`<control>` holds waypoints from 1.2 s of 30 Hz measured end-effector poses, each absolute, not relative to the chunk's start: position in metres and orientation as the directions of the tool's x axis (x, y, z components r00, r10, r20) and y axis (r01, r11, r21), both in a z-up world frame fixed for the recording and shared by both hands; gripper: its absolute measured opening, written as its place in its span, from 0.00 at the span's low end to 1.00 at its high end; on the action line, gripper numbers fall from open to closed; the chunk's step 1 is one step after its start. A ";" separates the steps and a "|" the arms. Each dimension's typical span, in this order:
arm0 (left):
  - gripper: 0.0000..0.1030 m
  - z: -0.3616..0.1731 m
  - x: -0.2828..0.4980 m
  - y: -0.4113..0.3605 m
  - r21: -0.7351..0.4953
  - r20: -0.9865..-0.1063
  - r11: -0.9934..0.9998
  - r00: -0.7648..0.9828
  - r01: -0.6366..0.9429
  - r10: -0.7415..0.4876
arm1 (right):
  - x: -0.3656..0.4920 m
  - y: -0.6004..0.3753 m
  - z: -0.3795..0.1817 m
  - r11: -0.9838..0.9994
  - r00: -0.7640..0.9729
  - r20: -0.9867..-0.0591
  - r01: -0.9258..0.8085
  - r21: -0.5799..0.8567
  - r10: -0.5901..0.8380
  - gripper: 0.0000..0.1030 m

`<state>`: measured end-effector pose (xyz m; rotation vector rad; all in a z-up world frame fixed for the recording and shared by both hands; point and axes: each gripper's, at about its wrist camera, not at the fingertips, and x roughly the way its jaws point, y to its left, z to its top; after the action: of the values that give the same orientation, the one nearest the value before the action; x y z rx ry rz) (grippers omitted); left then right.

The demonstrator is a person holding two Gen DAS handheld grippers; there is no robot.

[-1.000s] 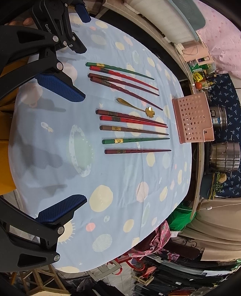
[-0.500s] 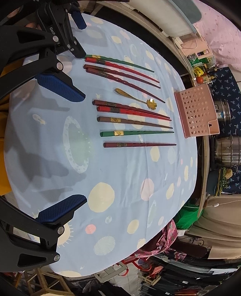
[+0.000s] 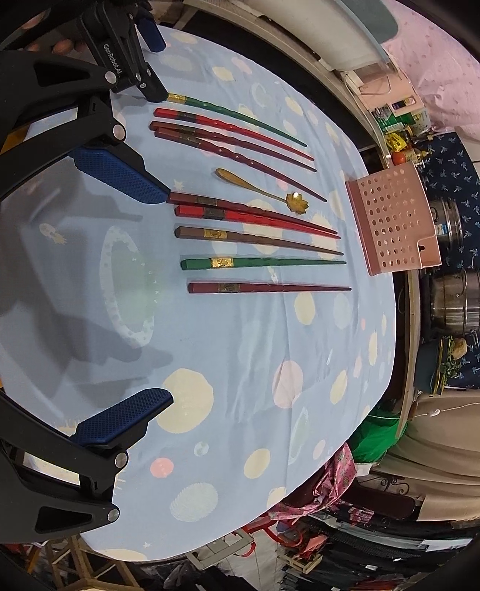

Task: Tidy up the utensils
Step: 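Grasp a green chopstick with the left tool while the right tool grasps a dark-red chopstick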

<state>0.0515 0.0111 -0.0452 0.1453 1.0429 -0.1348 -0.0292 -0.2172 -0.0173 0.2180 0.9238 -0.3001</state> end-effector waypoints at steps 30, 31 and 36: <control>0.43 -0.039 0.057 -0.001 -0.010 -0.863 0.963 0.485 0.268 -0.143 | 0.006 -0.240 -0.035 0.941 0.565 -0.816 0.327 0.087 -0.121 0.27; 0.42 -0.040 0.057 -0.001 -0.008 -0.862 0.963 0.486 0.269 -0.143 | 0.006 -0.238 -0.035 0.945 0.566 -0.813 0.321 0.067 -0.135 0.27; 0.30 -0.039 0.054 -0.006 -0.005 -0.855 0.958 0.495 0.286 -0.152 | 0.005 -0.221 -0.038 0.961 0.583 -0.790 0.276 -0.025 -0.188 0.17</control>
<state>0.0541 -0.0058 -0.0389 0.1443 1.0193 -0.2666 0.0053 -0.2213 -0.0381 0.1046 0.9088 -0.2710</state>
